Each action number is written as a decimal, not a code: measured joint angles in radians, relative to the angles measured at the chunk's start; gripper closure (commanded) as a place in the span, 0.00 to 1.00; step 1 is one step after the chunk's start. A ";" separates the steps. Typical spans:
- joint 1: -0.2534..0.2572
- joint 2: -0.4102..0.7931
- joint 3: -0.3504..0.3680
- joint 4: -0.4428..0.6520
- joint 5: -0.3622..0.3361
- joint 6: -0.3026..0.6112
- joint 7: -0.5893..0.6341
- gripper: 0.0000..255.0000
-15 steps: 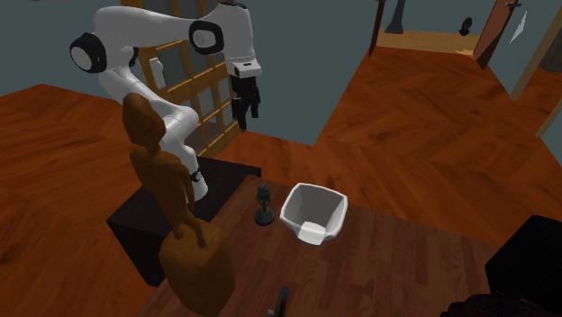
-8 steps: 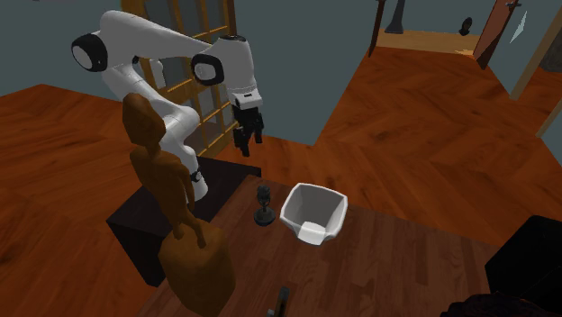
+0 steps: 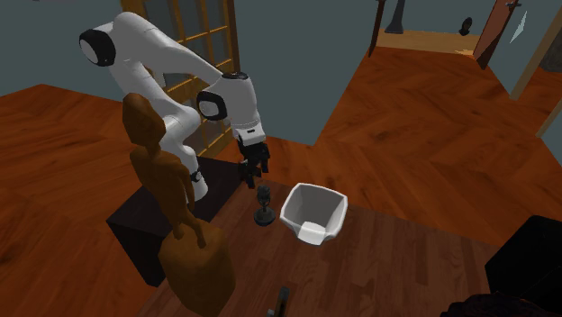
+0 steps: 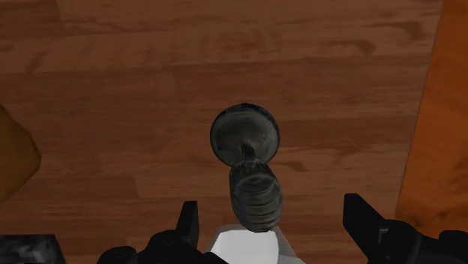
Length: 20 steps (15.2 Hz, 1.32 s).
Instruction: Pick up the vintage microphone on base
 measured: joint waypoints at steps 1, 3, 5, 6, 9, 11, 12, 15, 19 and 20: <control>-0.003 0.021 -0.007 -0.001 -0.003 0.027 -0.003 0.00; -0.007 0.048 -0.014 -0.009 -0.007 0.066 -0.003 0.00; -0.010 0.069 -0.020 -0.024 -0.012 0.104 -0.004 0.00; -0.010 0.076 -0.019 -0.033 -0.014 0.120 -0.001 0.00; -0.012 0.106 -0.022 -0.052 -0.019 0.170 0.003 0.00; -0.013 0.111 -0.024 -0.056 -0.020 0.179 0.002 1.00; -0.014 0.112 -0.024 -0.057 -0.020 0.181 0.002 1.00; -0.014 0.112 -0.024 -0.057 -0.021 0.182 0.003 1.00; -0.014 0.113 -0.025 -0.056 -0.021 0.183 0.002 1.00; -0.014 0.112 -0.024 -0.057 -0.021 0.183 0.003 1.00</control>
